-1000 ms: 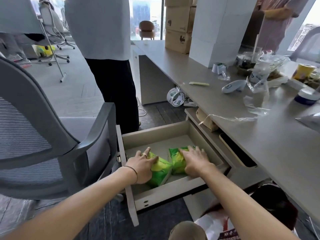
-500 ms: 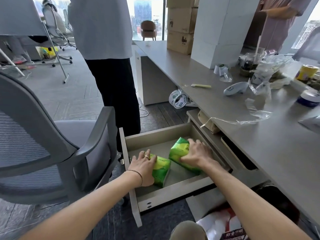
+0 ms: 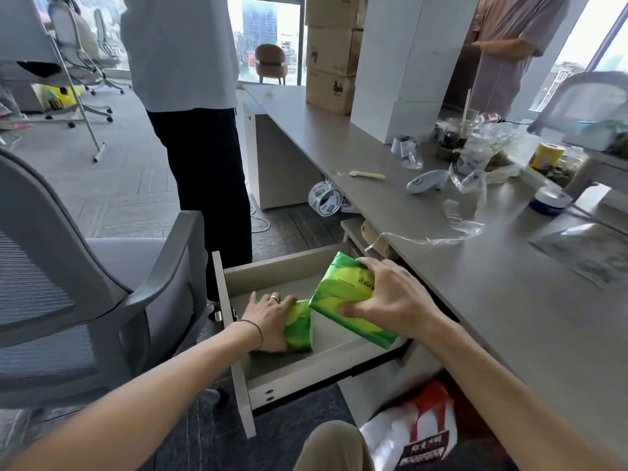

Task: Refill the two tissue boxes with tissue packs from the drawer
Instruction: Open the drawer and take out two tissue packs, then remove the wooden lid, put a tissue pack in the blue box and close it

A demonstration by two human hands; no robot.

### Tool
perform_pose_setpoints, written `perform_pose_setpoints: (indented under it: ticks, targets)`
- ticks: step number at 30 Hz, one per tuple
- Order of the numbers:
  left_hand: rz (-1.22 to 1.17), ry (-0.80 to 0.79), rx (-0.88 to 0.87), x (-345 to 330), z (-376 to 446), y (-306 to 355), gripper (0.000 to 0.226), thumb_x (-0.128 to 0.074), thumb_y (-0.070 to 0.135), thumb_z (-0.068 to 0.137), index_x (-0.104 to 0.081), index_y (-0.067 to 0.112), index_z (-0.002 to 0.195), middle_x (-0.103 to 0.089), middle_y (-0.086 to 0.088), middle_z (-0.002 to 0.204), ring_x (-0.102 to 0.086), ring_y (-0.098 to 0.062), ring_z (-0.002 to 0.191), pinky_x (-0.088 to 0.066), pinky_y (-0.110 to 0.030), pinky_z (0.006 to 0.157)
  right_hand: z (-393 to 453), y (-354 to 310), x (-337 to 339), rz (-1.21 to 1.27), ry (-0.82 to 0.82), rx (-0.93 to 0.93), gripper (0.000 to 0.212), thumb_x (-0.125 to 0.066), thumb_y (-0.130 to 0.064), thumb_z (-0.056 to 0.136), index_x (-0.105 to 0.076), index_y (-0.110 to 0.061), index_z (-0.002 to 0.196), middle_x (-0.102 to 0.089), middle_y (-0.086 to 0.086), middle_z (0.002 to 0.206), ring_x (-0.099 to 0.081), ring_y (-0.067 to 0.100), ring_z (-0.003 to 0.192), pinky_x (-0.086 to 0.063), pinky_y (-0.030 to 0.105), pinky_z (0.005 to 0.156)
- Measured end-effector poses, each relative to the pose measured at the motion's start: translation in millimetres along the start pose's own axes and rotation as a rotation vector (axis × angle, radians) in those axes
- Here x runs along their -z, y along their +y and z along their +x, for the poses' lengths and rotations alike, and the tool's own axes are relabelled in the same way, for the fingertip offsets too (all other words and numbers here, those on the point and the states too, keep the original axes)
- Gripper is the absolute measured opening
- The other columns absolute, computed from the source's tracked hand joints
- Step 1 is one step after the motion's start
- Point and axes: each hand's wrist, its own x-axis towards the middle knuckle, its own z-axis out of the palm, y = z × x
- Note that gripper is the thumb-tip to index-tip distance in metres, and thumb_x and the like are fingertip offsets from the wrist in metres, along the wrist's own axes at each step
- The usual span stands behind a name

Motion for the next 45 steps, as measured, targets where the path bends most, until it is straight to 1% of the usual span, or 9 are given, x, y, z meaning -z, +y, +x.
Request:
perform_pose_setpoints:
  ticks: [3,7,11,16,20,25,31,37,45]
  targets:
    - [-0.084,0.097,0.056,14.6,-7.8,7.7,0.112,-0.069,0.069,0.056,-0.026,0.031,0.151,-0.05,-0.01,0.134,-0.05,-0.032,0.127,-0.032,-0.05,0.114,-11.9,6.3,18.3,-0.014,0.054,0.049,0.111,-0.072,-0.076,0.055,-0.038,-0.029,0.15,-0.057,-0.002,0.121,-0.053,0.02,0.115,-0.043,0.036,0.099]
    - [-0.215,0.237,0.099,49.6,-19.1,19.7,0.117,-0.07,0.069,0.046,-0.027,0.032,0.149,-0.052,-0.01,0.131,-0.051,-0.033,0.121,-0.038,-0.047,0.108,-22.3,19.8,38.5,0.015,0.132,0.084,0.111,-0.073,-0.076,0.055,-0.039,-0.031,0.15,-0.057,-0.004,0.127,-0.052,0.02,0.119,-0.038,0.035,0.098]
    - [-0.333,0.367,0.023,93.3,-30.8,46.0,0.116,-0.075,0.069,0.052,-0.026,0.035,0.151,-0.052,-0.008,0.127,-0.051,-0.031,0.119,-0.042,-0.042,0.102,-37.8,38.1,67.9,0.053,0.221,0.075,0.107,-0.077,-0.073,0.056,-0.042,-0.031,0.147,-0.057,-0.005,0.125,-0.052,0.019,0.114,-0.04,0.035,0.097]
    - [-0.361,0.483,-0.077,148.5,-31.4,108.3,0.119,-0.074,0.075,0.054,-0.022,0.037,0.154,-0.054,-0.005,0.133,-0.049,-0.03,0.126,-0.04,-0.047,0.106,-72.2,79.5,114.3,0.022,0.323,-0.01,0.104,-0.077,-0.074,0.056,-0.044,-0.032,0.145,-0.061,-0.005,0.126,-0.057,0.018,0.109,-0.047,0.039,0.095]
    - [-0.305,0.466,-0.177,178.1,-12.7,173.2,0.111,-0.069,0.079,0.056,-0.028,0.036,0.15,-0.058,-0.005,0.133,-0.051,-0.03,0.125,-0.04,-0.045,0.102,-104.7,124.7,146.6,-0.004,0.39,-0.126,0.105,-0.083,-0.068,0.058,-0.044,-0.028,0.148,-0.061,-0.002,0.129,-0.057,0.022,0.115,-0.046,0.039,0.098]
    - [-0.227,0.387,-0.274,190.3,15.8,261.5,0.113,-0.072,0.076,0.06,-0.026,0.033,0.154,-0.056,-0.007,0.135,-0.049,-0.031,0.127,-0.038,-0.047,0.102,-133.2,185.7,172.4,-0.012,0.429,-0.288,0.113,-0.08,-0.075,0.052,-0.042,-0.031,0.149,-0.056,-0.002,0.142,-0.055,0.022,0.124,-0.046,0.043,0.104]
    - [-0.118,0.335,-0.357,187.3,42.5,342.1,0.113,-0.069,0.078,0.061,-0.027,0.031,0.154,-0.057,-0.009,0.138,-0.048,-0.032,0.13,-0.036,-0.045,0.106,-141.6,255.0,191.4,-0.048,0.413,-0.408,0.107,-0.081,-0.074,0.053,-0.038,-0.046,0.147,-0.059,0.0,0.129,-0.057,0.023,0.114,-0.05,0.04,0.095]
    - [-0.049,0.296,-0.35,183.3,64.2,369.8,0.107,-0.066,0.081,0.062,-0.033,0.034,0.152,-0.06,-0.008,0.134,-0.05,-0.031,0.127,-0.039,-0.044,0.107,-135.7,305.3,193.4,-0.071,0.35,-0.457,0.108,-0.081,-0.074,0.054,-0.037,-0.043,0.148,-0.058,0.002,0.13,-0.058,0.025,0.114,-0.05,0.04,0.094]
    - [-0.122,0.361,-0.466,193.1,56.7,403.8,0.107,-0.064,0.077,0.07,-0.023,0.033,0.159,-0.048,-0.006,0.151,-0.042,-0.029,0.14,-0.03,-0.046,0.117,-132.4,325.7,179.5,-0.171,0.185,-0.469,0.11,-0.074,-0.076,0.06,-0.035,-0.032,0.153,-0.055,0.004,0.137,-0.053,0.026,0.122,-0.047,0.038,0.098]
